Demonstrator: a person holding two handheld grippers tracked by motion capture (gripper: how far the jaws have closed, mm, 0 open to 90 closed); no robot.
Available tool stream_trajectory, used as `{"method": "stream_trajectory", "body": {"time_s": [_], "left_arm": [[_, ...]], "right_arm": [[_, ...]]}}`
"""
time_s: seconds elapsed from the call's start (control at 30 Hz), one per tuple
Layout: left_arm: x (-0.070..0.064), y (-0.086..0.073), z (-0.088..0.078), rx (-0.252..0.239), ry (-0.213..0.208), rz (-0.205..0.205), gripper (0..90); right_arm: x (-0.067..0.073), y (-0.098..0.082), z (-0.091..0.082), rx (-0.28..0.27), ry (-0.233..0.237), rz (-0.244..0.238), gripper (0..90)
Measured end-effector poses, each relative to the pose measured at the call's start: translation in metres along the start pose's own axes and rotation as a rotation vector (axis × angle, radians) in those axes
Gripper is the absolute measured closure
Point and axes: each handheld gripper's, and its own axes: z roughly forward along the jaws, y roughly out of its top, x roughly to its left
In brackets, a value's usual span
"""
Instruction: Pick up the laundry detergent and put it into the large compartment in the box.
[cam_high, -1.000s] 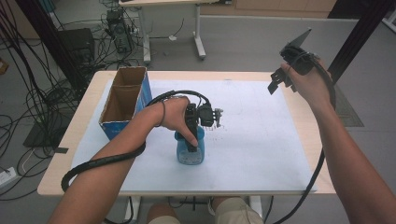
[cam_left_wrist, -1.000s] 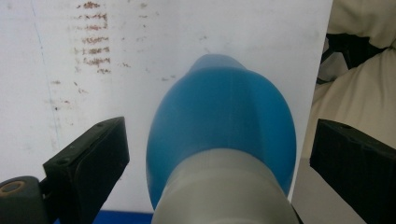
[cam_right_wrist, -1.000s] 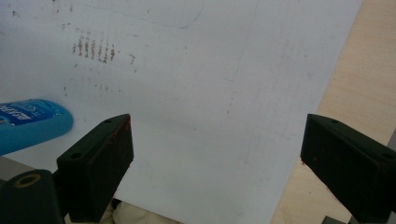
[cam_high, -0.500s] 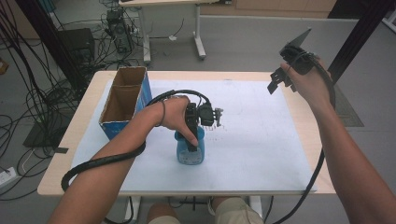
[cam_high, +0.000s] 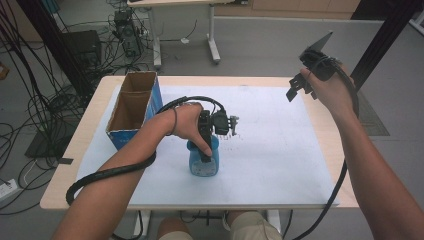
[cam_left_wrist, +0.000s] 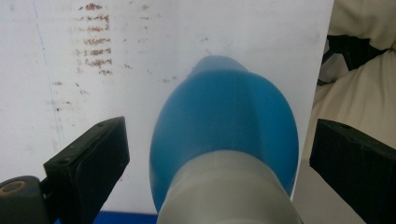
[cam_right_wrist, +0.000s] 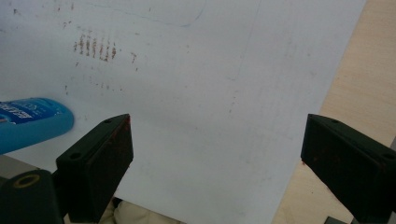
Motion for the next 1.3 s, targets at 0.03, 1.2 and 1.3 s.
{"method": "stream_trajectory", "body": {"time_s": [0.03, 1.2, 1.3], "left_arm": [[0.0002, -0.0003, 0.0, -0.002, -0.002, -0.001, 5.2], [0.0003, 0.0, 0.0025, 0.002, 0.009, 0.007, 16.0], [0.0005, -0.0003, 0.0026, -0.003, 0.012, 0.011, 17.4]], "right_arm": [[0.0001, 0.0002, -0.0001, 0.0, 0.0, -0.001, 9.4], [0.0004, -0.0005, -0.0004, -0.007, -0.003, -0.005, 9.4], [-0.0001, -0.0001, -0.001, -0.003, -0.003, 0.0, 9.4]]}}
